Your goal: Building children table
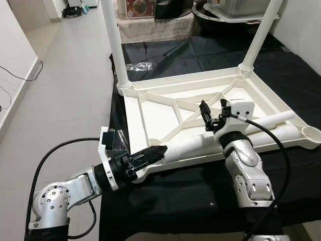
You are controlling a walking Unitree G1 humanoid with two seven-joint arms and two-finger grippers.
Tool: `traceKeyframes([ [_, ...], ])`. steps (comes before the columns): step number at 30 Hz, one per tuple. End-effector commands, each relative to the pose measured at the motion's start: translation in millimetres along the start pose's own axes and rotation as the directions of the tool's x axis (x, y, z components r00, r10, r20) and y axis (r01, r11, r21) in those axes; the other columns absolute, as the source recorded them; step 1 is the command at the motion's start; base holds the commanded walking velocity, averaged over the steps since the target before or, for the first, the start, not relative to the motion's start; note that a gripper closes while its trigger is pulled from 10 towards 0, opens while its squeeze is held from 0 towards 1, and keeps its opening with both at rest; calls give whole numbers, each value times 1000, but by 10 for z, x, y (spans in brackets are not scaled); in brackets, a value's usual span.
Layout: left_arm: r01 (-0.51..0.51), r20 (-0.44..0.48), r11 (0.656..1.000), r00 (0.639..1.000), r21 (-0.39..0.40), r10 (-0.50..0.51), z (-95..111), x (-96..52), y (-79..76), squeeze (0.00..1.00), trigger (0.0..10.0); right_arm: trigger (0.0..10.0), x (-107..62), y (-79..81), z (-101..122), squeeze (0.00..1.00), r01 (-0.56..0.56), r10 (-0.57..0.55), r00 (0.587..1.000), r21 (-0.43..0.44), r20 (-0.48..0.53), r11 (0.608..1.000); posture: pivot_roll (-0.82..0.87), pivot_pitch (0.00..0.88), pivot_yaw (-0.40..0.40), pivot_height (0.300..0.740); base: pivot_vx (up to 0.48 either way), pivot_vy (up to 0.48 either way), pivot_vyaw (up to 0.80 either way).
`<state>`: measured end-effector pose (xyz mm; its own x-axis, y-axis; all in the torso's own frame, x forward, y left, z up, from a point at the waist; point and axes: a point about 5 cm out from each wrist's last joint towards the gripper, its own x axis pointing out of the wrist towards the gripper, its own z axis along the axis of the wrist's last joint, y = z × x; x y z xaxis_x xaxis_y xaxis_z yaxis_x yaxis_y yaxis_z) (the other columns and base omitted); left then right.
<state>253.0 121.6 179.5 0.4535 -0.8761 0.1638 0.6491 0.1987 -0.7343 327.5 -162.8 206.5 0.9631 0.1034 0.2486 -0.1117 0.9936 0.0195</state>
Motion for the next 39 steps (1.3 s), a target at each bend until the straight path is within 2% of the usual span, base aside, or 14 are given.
traceKeyframes([
  [1,-7,-18,1000,1000,-13,7,-53,-2,7,0,10000,10000,-10,27,-26,0,-6,6,1000,17,-15,1000,51,179,-13,740,0,0,0],
  [7,-11,-29,999,1000,-43,9,-113,63,73,0,10000,10000,-15,27,-12,0,-6,6,1000,12,-12,1000,44,183,-10,740,0,0,0],
  [17,-4,-12,999,1000,-43,4,-56,213,151,0,10000,10000,-39,27,-1,0,-9,9,1000,5,-8,1000,30,183,-7,740,0,0,0],
  [29,5,35,999,999,-54,-3,8,323,224,0,10000,10000,-48,48,-5,0,-16,16,1000,3,-10,1000,24,182,-2,740,0,0,0],
  [39,11,32,996,999,-83,-9,-61,413,269,0,10000,10000,-46,41,1,0,-15,15,1000,1,-10,1000,19,190,2,740,0,0,0],
])
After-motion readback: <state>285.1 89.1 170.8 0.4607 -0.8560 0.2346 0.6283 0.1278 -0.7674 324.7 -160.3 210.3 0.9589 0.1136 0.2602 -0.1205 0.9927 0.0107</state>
